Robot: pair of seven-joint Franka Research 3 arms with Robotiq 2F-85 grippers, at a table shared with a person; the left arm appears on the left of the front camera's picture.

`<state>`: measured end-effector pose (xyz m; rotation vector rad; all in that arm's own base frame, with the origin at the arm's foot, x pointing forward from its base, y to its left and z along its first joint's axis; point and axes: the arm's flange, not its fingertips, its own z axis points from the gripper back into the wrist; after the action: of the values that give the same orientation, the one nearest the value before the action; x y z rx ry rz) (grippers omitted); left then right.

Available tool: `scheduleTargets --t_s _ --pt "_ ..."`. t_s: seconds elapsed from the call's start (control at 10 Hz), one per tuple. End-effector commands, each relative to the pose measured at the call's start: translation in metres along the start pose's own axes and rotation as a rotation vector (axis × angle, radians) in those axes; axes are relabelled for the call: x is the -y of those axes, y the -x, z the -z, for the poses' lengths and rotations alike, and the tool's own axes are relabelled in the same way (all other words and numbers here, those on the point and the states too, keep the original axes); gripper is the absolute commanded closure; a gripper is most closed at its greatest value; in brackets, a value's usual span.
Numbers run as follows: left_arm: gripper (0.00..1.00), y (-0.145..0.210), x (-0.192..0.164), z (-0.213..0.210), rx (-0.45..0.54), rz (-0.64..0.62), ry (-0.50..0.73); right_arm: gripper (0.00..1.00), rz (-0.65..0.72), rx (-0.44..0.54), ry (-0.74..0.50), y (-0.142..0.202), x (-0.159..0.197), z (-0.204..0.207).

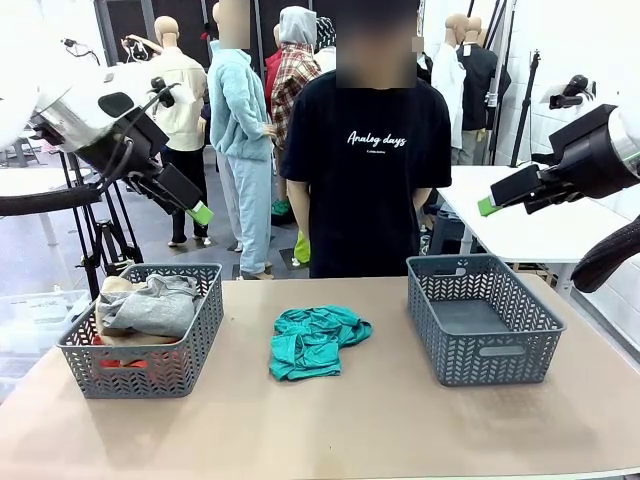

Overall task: Sort the tops and bottoms.
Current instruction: Lift clothes from the center of the table with your right hand.

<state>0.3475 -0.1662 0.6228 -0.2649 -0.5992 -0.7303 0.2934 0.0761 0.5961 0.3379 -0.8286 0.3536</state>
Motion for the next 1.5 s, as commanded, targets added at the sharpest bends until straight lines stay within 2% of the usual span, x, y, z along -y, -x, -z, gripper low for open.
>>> scheduleTargets --t_s 0.0,0.1,0.2,0.3,0.6,0.7,0.8,0.9,1.4 --pt "0.0 0.004 0.009 0.008 0.014 0.088 0.047 0.0 0.013 0.0 -0.004 0.002 0.0 0.002" --pt "0.0 0.003 0.013 0.009 0.012 0.091 0.053 0.0 0.013 0.0 -0.004 0.002 0.0 0.002" --pt "0.0 0.003 0.011 0.006 0.01 0.095 0.009 0.0 0.013 0.0 -0.004 0.002 0.0 0.002" --pt "0.0 -0.001 0.013 0.005 -0.006 0.058 0.022 0.0 0.013 0.0 -0.004 0.002 0.0 0.002" --pt "0.0 -0.001 0.013 0.005 -0.006 0.058 0.022 0.0 0.0 0.0 0.0 0.0 0.0 0.0" --pt "0.0 -0.001 0.013 0.005 -0.006 0.058 0.022 0.0 -0.052 0.087 0.06 -0.003 -0.021 -0.041" --pt "0.0 -0.001 0.013 0.005 -0.006 0.058 0.022 0.0 -0.112 0.123 0.074 -0.012 -0.034 -0.053" --pt "0.0 -0.001 0.013 0.005 -0.006 0.058 0.022 0.0 -0.14 0.133 0.047 -0.033 -0.037 -0.041" --pt "0.0 -0.001 0.013 0.005 -0.006 0.058 0.022 0.0 -0.296 0.044 -0.185 -0.13 -0.048 0.07"
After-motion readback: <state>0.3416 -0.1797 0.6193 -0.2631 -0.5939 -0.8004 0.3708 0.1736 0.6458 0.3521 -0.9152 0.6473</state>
